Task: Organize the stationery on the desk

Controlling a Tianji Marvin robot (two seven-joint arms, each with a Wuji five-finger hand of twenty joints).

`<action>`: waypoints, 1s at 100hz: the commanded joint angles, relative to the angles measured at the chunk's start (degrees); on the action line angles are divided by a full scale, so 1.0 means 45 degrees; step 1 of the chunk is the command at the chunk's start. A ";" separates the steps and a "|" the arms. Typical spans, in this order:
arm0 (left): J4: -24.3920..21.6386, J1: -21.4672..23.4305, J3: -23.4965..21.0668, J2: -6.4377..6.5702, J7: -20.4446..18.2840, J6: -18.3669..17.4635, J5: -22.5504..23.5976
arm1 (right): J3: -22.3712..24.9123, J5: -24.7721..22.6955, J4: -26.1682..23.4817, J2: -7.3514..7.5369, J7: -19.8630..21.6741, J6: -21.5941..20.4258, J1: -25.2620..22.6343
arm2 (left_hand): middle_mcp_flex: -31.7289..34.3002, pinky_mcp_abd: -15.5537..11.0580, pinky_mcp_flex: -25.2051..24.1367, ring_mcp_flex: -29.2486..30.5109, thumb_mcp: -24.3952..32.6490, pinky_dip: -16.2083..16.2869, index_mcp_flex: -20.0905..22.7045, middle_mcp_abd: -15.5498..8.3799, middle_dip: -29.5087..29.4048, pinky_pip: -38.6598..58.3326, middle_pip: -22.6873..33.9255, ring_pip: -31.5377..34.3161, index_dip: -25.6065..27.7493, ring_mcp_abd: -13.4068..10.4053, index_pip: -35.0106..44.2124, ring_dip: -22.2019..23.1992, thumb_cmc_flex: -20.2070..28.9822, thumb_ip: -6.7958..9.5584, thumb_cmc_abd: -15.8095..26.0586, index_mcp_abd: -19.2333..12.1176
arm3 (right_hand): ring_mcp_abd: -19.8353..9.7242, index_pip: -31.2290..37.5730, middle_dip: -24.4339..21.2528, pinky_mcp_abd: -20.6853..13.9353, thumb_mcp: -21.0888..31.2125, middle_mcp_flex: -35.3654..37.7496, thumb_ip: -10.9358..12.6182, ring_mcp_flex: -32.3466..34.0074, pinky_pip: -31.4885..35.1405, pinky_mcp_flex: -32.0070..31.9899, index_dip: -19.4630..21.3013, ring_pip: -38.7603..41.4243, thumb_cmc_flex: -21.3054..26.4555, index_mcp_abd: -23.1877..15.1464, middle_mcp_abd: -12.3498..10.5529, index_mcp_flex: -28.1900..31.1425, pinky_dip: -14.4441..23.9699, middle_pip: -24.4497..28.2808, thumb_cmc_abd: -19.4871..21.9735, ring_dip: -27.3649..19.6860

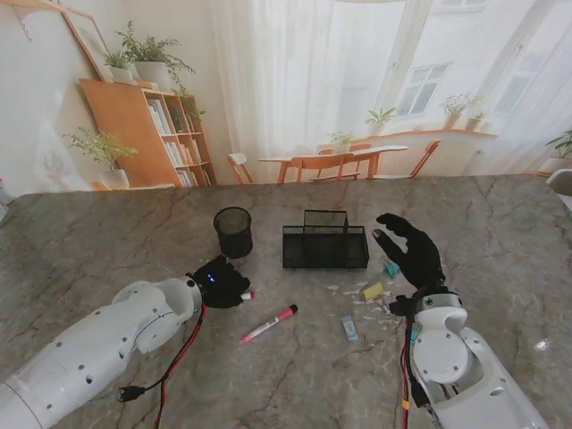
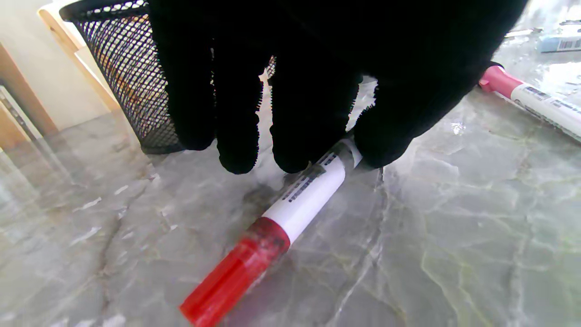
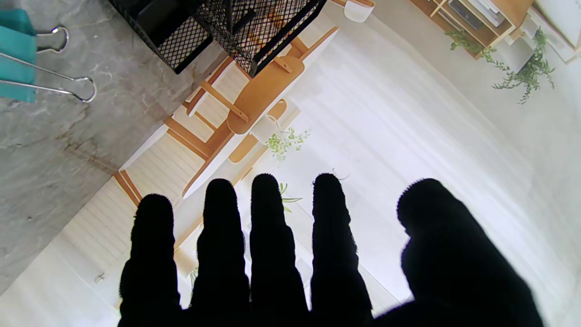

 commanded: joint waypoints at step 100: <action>-0.1342 0.1933 -0.2703 -0.0264 0.1363 -0.1422 0.0791 | 0.0050 0.0225 -0.0168 -0.0245 -0.0622 0.0104 -0.0149 | -0.0483 -0.0215 -0.0277 -0.0486 0.3355 0.0877 -0.0900 -0.1698 0.0441 -0.0390 0.0857 -0.0180 0.2448 0.0088 0.2900 0.0546 -0.0638 0.3731 -0.1196 0.0180 | 0.0143 0.0288 0.0289 0.0209 -0.0762 0.0285 0.0365 0.0181 0.0487 -0.0058 0.0065 0.0144 0.0232 -0.0038 0.0064 0.0493 0.0314 0.0182 0.0843 0.0216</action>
